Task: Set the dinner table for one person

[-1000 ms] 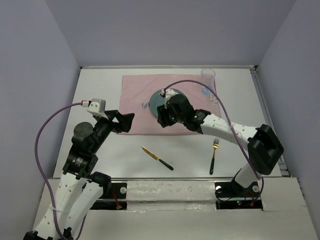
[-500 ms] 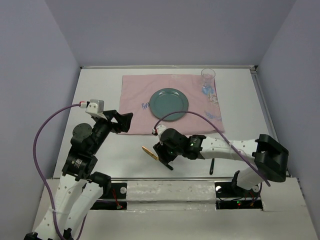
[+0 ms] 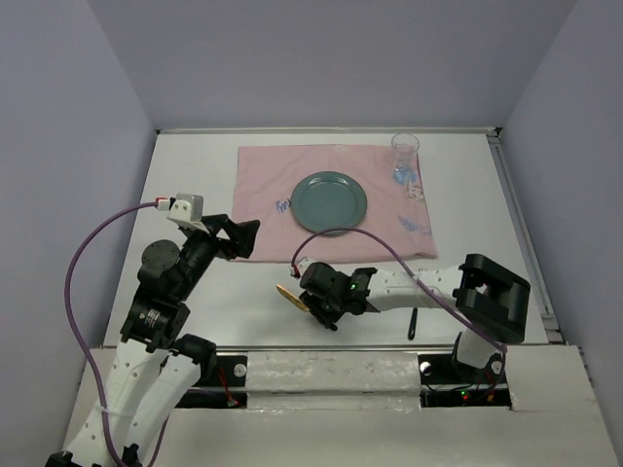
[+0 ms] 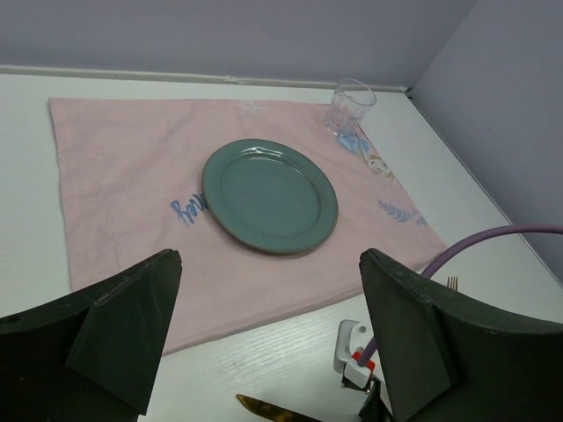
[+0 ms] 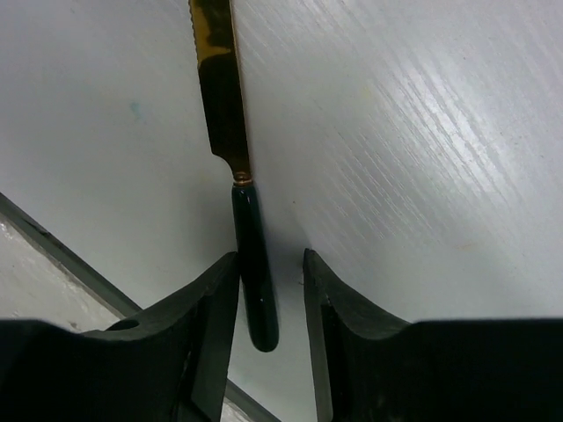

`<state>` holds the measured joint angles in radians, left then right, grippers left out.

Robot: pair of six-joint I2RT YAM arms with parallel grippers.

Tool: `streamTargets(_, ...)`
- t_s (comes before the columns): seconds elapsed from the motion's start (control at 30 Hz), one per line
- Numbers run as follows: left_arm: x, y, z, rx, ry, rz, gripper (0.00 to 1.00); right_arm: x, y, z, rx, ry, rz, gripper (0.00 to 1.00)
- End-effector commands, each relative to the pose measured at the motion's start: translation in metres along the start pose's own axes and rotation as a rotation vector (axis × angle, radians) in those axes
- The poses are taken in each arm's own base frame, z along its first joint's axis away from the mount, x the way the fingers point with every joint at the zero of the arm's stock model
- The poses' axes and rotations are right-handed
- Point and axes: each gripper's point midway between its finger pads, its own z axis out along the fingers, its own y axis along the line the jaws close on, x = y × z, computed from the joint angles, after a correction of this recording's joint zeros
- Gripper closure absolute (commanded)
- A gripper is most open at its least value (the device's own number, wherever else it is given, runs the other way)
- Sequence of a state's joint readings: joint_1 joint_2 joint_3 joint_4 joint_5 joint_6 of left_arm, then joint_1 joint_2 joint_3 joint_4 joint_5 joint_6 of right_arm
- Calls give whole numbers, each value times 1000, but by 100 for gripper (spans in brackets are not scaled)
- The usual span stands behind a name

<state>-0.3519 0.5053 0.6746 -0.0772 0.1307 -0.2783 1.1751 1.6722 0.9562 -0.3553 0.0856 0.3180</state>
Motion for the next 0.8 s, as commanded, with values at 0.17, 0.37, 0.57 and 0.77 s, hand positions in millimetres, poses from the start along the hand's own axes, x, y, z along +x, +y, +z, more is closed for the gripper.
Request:
streamTargets(0.17, -23, -12, -4, 41, -68, 16, 7, -9, 10, 3, 3, -5, -5, 84)
streamTargets(0.37, -23, -12, -4, 42, -68, 16, 7, -26, 13, -12, -6, -66, 21, 100)
streamTargets(0.57, -25, -12, -5, 40, -75, 18, 7, -76, 8, -53, 36, -250, 64, 100)
streamTargets(0.77, -24, -11, -4, 35, -70, 17, 7, -127, -65, -96, 206, -427, 182, 100)
